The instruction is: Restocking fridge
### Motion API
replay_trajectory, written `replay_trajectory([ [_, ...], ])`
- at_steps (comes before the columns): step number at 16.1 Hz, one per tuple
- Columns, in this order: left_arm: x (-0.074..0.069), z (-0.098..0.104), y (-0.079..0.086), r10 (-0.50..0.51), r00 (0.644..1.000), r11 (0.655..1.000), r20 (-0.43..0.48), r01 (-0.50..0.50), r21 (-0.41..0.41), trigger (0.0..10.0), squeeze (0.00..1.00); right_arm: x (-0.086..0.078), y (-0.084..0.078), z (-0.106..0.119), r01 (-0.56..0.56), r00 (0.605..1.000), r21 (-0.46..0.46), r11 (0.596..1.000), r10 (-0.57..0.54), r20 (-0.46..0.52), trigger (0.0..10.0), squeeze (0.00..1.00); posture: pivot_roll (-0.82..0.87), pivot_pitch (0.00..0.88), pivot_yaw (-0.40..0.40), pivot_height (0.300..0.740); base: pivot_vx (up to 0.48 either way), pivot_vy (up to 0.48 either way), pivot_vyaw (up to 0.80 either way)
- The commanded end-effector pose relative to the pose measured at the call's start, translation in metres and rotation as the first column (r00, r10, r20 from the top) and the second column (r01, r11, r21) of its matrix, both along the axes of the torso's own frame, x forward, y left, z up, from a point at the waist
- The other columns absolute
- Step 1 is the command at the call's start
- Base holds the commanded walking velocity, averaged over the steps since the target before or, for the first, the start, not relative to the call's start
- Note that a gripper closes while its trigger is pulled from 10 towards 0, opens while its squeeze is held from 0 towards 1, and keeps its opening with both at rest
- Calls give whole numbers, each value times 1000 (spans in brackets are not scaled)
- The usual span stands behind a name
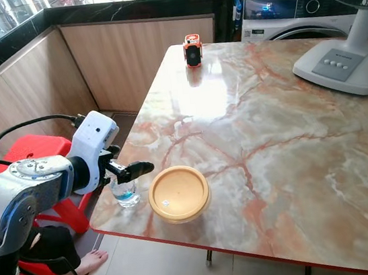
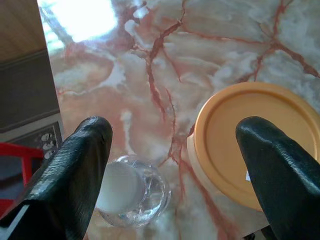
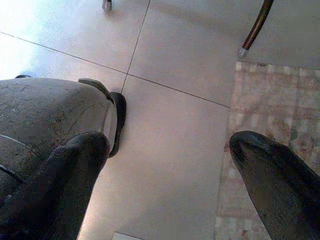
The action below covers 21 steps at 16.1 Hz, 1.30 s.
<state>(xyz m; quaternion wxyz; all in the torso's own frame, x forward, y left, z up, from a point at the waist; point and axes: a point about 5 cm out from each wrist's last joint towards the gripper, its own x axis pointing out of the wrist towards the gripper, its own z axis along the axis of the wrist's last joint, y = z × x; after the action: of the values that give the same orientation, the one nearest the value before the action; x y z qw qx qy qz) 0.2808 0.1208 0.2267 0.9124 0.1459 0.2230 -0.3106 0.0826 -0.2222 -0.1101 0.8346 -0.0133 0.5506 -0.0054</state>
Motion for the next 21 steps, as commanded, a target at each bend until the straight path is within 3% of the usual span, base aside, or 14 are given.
replay_trajectory([
  [1,-2,4,6,27,999,1000,19,-27,9,10000,0,-1,8,-2,-8,1000,24,1000,9,-10,10000,0,16,0,34,740,0,0,0],
  [3,-3,8,10,47,998,996,50,-50,72,10000,0,-1,8,-2,-7,1000,24,1000,7,-8,10000,0,23,1,35,740,0,0,0],
  [6,-2,11,16,84,994,993,72,-90,81,10000,0,0,8,-2,-11,1000,26,1000,11,-9,10000,0,32,3,29,740,0,0,0],
  [21,1,-11,23,181,983,982,37,-182,38,10000,0,4,4,0,-46,999,12,999,46,-4,10000,0,14,8,3,740,0,0,0],
])
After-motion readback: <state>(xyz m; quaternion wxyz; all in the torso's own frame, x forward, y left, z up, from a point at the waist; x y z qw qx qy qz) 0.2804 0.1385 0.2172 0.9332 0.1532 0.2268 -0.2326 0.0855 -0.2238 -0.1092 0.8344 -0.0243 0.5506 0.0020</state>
